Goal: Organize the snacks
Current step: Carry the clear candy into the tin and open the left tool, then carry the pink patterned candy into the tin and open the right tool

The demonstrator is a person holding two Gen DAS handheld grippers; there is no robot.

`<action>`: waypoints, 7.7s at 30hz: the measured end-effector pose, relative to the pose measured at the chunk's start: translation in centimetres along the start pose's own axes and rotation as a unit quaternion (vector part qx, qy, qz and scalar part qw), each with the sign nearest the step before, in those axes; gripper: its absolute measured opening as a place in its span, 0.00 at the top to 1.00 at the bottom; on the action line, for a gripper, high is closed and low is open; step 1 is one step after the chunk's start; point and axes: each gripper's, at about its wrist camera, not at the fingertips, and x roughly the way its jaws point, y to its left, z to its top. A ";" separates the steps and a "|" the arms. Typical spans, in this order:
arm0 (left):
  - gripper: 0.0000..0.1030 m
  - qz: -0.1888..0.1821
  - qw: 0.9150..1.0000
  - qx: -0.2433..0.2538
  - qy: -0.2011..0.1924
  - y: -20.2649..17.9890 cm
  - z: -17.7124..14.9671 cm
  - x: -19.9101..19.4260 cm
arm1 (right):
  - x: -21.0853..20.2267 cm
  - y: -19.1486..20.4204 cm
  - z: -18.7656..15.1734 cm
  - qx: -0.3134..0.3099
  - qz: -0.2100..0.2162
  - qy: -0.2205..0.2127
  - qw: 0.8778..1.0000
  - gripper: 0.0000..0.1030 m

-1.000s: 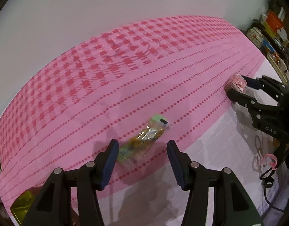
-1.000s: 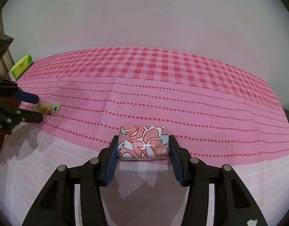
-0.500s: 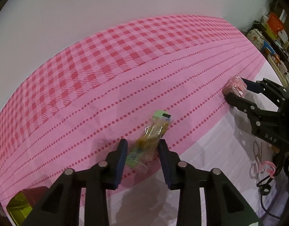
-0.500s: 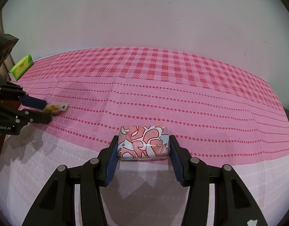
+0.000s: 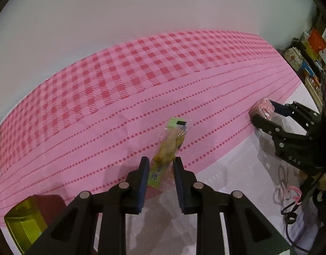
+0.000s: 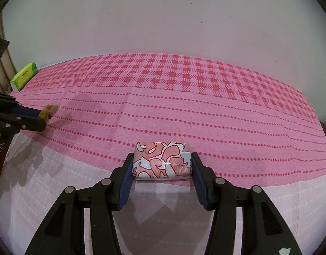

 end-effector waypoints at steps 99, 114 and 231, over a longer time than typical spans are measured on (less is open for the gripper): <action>0.65 0.171 0.954 -0.245 0.022 13.5 -16.6 -11.2 | 0.2 0.1 0.2 0.000 -0.008 0.005 1.000 0.51; 0.65 0.179 0.951 -0.251 -0.021 13.1 -17.2 -13.9 | 0.3 0.1 0.2 0.000 -0.009 0.006 1.000 0.51; 0.55 0.223 0.900 -0.368 -0.069 16.3 -29.8 -17.2 | -8.6 33.9 -1.2 -0.169 0.187 0.058 0.966 0.57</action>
